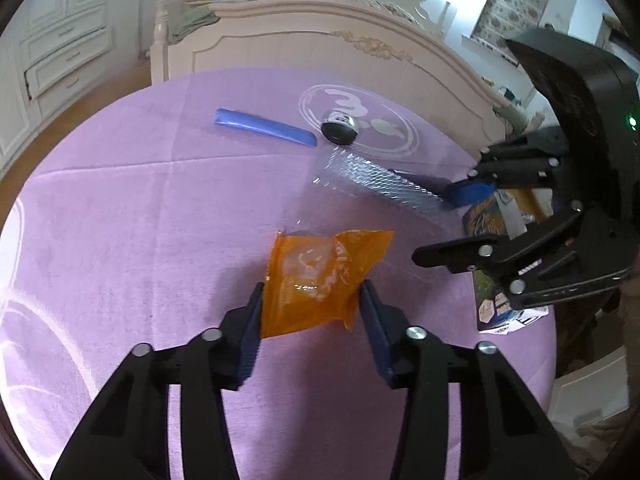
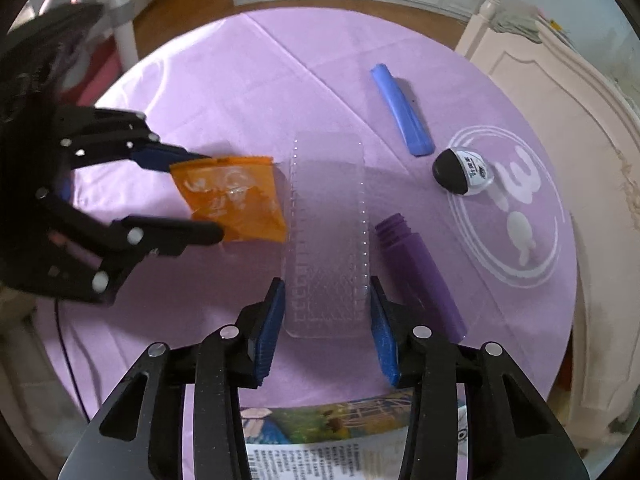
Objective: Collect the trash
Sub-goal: 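Grasp the orange bag with the left tool while the right grasps the clear plastic tray, then drop the orange bag into the bin while the right tool drops the clear tray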
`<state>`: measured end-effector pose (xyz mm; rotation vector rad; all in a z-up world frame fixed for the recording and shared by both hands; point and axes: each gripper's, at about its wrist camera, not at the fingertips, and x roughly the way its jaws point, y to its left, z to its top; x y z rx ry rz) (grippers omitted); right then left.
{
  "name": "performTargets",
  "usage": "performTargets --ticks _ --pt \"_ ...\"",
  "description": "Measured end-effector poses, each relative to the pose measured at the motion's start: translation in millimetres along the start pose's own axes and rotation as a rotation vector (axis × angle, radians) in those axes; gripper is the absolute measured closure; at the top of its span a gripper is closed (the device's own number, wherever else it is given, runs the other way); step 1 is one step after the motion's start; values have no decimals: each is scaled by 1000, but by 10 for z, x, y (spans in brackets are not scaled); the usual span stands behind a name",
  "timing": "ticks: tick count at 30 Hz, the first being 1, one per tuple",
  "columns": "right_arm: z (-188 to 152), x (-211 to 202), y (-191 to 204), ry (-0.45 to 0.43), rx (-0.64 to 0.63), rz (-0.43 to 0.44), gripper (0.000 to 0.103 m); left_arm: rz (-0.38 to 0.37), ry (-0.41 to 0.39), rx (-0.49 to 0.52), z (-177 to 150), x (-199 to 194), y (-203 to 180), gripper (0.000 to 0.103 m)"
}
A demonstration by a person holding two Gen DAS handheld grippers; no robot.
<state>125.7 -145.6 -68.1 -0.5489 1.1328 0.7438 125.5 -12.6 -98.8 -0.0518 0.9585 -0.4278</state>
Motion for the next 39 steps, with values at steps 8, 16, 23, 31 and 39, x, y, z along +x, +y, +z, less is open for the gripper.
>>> performTargets --ticks 8,16,23,31,39 --pt "-405 -684 -376 -278 279 117 63 -12 -54 -15 41 -126 -16 67" --pt "-1314 -1196 -916 -539 669 97 63 -104 -120 5 350 -313 -365 67" --pt "-2081 -1362 -1300 -640 898 20 63 -209 -137 124 755 -192 -1079 67" --pt "-2790 -1259 -1670 -665 1091 -51 63 -330 -83 218 921 251 -1926 67" --pt "-3265 -930 -1920 -648 1226 -88 63 -392 3 251 1066 734 -2410 67"
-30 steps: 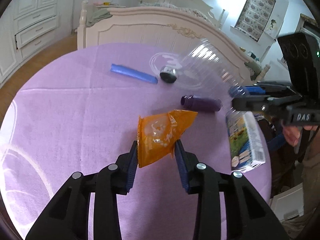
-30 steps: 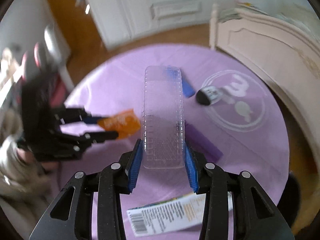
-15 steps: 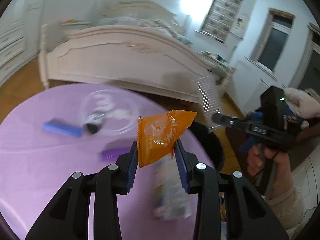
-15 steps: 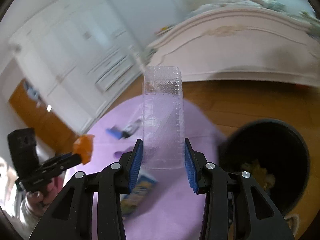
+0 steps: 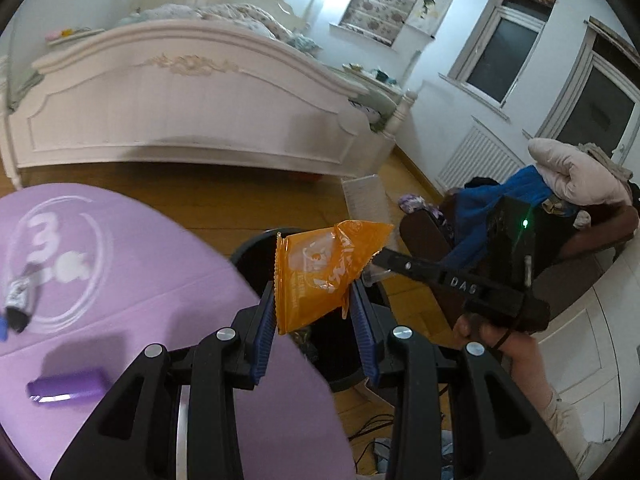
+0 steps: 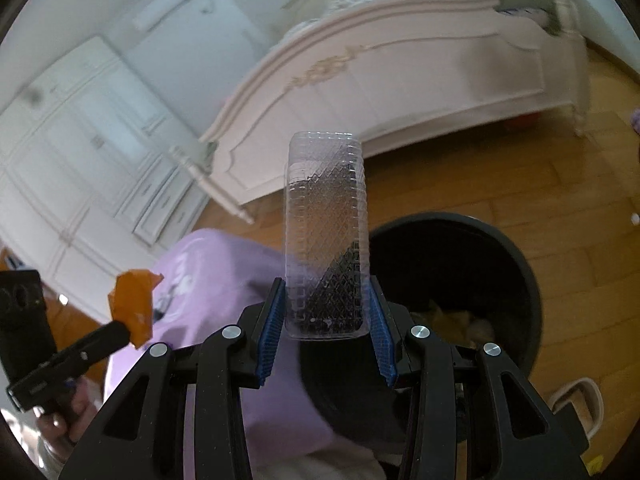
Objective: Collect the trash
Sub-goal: 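Drop the orange bag into the bin while the right tool drops the clear tray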
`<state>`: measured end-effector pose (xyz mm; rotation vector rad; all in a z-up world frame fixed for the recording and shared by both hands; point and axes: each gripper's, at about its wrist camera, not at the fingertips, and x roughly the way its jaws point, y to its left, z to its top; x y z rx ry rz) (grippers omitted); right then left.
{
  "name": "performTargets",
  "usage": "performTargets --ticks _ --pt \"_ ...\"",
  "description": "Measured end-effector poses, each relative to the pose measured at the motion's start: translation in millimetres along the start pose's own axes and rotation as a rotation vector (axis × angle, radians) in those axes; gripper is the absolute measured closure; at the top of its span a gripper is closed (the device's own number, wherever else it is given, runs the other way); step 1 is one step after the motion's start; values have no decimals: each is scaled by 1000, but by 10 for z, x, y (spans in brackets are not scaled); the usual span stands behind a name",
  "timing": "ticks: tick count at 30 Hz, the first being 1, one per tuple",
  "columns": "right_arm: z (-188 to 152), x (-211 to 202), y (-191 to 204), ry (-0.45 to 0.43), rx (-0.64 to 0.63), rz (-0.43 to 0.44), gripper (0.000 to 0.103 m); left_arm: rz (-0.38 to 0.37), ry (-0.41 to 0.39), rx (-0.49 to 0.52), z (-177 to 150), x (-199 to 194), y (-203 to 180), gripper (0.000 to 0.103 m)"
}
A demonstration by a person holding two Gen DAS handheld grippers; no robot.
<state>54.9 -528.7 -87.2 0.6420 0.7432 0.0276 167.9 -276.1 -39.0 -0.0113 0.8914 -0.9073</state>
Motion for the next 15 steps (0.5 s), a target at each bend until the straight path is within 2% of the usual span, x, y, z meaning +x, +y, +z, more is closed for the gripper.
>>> performTargets --ticks 12,15 --pt "-55 194 -456 10 90 -33 62 -17 93 34 116 551 -163 67" --pt "-46 220 -544 10 111 -42 59 -16 113 50 153 657 -204 63"
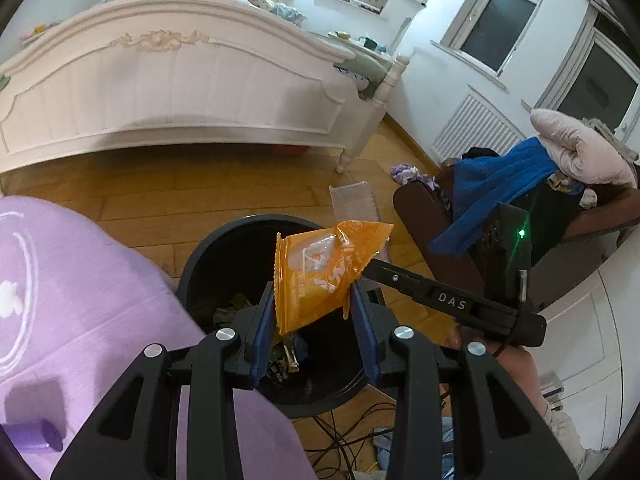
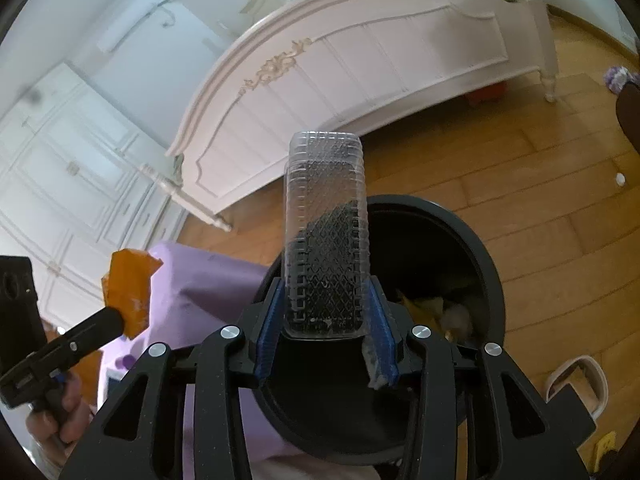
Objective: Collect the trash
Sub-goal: 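Drop the orange bag into the bin while the right tool drops the clear tray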
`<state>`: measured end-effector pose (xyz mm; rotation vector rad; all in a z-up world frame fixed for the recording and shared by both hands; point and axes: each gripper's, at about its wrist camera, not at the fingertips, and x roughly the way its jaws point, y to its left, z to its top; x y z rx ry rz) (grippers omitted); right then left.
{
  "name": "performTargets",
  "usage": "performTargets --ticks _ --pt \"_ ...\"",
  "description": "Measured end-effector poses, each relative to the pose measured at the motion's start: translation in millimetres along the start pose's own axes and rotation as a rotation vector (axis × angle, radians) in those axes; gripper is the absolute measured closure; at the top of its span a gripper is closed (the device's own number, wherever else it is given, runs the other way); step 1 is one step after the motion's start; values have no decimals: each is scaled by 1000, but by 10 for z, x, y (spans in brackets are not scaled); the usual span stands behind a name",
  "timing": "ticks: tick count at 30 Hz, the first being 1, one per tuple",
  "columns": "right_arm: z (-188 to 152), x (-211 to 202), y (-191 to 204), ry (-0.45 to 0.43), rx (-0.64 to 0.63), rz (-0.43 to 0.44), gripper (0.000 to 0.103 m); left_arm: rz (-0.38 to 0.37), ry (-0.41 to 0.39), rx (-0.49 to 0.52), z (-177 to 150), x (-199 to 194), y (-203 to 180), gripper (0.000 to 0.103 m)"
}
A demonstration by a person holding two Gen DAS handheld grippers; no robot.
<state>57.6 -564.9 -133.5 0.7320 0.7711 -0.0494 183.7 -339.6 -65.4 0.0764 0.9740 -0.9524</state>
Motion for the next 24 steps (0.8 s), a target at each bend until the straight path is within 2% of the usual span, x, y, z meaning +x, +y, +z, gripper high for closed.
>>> performTargets --ticks 1,2,3,4,8,17,20,22,24 --pt "16 14 -12 2 8 1 58 14 9 14 15 29 -30 51" --pt "23 22 -24 8 14 2 49 29 11 26 26 41 -50 43" --pt "38 35 -31 14 20 -2 42 48 1 44 40 46 -93 28" --pt "40 27 -44 12 22 -5 35 55 -12 55 42 35 -122 20" --pt "25 -19 -72 1 15 -20 29 45 -27 67 44 -26 -156 19" --pt "-124 -95 159 4 -37 1 28 78 -68 10 -165 -536 6 19" --pt "-175 -91 349 14 -92 17 28 141 -103 -16 -332 -825 130 19" --pt "-208 -72 512 24 -132 32 28 242 -126 -35 -497 -1034 254 19" --pt "-235 -48 672 34 -168 46 28 299 -119 -57 -633 -1148 362 19"
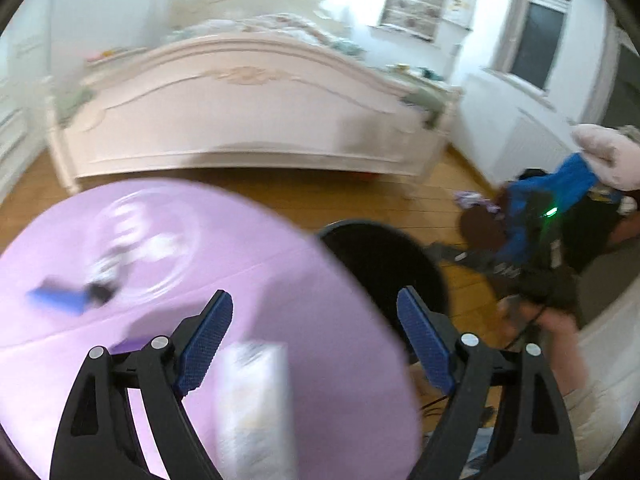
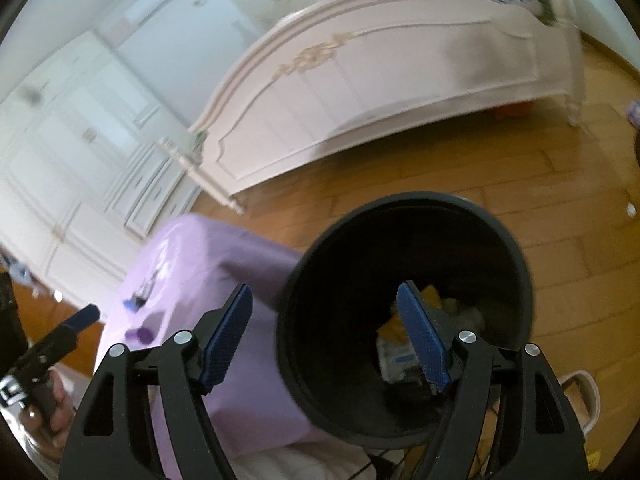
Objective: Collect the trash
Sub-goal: 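Grasp the white milk carton with the left tool while the right grasps the purple tube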
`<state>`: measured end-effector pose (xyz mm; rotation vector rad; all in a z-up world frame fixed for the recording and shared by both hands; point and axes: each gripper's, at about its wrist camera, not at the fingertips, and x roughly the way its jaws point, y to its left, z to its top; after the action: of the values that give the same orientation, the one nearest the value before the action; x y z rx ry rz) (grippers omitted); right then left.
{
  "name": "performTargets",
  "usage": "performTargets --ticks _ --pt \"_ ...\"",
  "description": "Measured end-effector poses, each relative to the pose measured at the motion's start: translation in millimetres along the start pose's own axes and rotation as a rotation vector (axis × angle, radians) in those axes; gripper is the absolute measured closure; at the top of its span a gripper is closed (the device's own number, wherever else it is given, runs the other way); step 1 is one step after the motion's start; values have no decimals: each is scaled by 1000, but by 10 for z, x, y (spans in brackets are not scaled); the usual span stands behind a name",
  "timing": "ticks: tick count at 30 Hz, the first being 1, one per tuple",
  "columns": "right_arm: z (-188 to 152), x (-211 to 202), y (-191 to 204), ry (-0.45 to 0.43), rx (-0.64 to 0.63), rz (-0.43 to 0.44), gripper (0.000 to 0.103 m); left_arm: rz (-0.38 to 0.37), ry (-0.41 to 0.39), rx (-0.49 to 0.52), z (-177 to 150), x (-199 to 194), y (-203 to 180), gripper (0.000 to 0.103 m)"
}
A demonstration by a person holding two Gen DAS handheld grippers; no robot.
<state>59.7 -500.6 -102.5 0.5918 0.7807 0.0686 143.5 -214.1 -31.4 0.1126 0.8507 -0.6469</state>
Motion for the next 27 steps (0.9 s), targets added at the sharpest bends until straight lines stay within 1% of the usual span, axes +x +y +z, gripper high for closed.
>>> performTargets --ticks 2,5,8,11,12,13,14,15,16,20,23,27 --pt "-11 39 167 9 -39 10 28 39 21 -16 -123 -49 121 19" --pt "-37 102 394 28 -87 27 28 82 58 -13 -329 -58 236 19" --pt "-75 155 606 52 -135 41 28 82 88 -6 -453 -24 272 19" --pt "-129 194 830 77 -197 45 28 100 96 34 -516 50 234 20" --pt "-147 199 891 84 -218 45 28 119 99 47 -542 75 234 28" --pt "-160 208 973 92 -240 46 28 123 107 50 -567 104 236 42" --pt "-172 220 1037 98 -258 50 28 113 121 45 -608 124 262 48" --pt "-179 228 1099 103 -275 54 28 95 138 29 -646 159 320 57" --pt "-181 244 1184 111 -301 57 28 89 145 22 -671 175 349 60" --pt "-190 353 1508 138 -402 67 28 80 103 1 -767 39 464 62" --pt "-226 503 1824 171 -509 74 28 78 73 -55 -857 -135 661 62" --pt "-343 777 2287 217 -675 70 29 108 35 -156 -993 -423 1000 62"
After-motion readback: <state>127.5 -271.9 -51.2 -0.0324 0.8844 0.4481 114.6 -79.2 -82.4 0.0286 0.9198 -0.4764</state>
